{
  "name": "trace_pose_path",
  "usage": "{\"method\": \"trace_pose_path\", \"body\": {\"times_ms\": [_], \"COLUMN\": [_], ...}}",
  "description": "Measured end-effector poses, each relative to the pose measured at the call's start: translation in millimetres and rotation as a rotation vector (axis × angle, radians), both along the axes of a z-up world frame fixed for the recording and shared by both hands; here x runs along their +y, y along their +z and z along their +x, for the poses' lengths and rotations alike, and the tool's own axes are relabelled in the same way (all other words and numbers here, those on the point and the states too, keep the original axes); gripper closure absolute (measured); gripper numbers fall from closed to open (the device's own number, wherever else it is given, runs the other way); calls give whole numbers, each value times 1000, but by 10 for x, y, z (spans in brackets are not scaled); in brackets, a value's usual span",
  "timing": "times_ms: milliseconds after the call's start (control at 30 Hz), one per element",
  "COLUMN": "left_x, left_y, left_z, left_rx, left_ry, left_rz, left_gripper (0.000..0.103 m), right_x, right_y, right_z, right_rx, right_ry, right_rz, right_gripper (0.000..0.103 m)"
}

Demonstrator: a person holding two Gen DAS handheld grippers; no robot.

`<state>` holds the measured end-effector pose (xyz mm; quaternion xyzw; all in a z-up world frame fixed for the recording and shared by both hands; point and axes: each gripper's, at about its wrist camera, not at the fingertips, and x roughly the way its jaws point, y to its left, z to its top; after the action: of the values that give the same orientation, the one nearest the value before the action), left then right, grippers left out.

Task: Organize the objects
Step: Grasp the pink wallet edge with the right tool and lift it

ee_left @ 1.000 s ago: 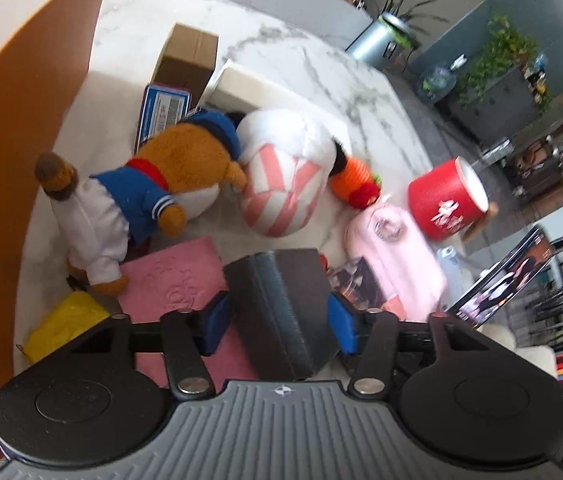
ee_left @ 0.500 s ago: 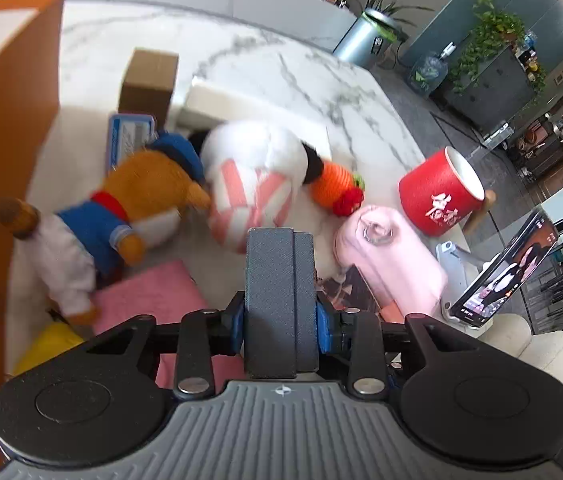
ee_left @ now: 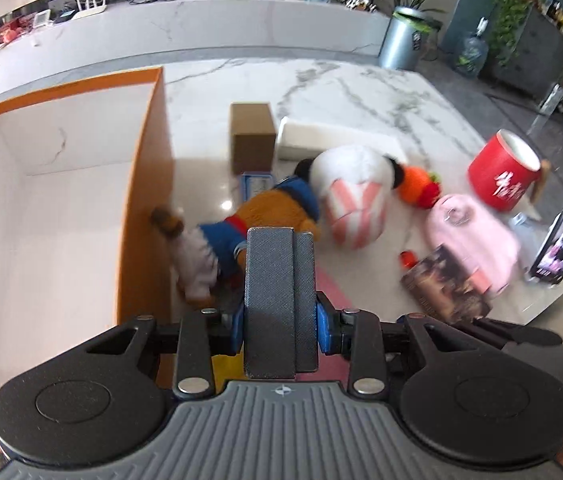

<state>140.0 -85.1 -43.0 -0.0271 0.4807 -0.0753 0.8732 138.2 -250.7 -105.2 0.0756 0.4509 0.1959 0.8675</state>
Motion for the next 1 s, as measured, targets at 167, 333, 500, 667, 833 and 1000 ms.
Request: {"method": "trace_pose_path", "body": {"times_ms": [167,333,500,667,833,1000], "left_x": [8,2,6,112,78,-11], "left_y": [-44,-65,-57,-103,-74,-87], "left_z": [-41,-65,-100,-126,-182,-96], "left_rx": [-15,-27,-40,0,-41,-50], "left_ry": [10,12,22,43,39,16], "left_rz": [5,-2,5,-39,42,138], "left_gripper": [64,64,64,64,64,64], "right_x": [-3,-90,-115,-16,-79,-181], "right_y": [-85,-92,93,199,178,12], "right_z": [14,7,-93,-175,-106,84], "right_rx": [40,87,74,104,80,128], "right_ry": [6,-45,-27,-10,-123,-163], "right_rz": [54,138,221,312,242,264], "right_gripper": [58,75,92,103,90,49]}}
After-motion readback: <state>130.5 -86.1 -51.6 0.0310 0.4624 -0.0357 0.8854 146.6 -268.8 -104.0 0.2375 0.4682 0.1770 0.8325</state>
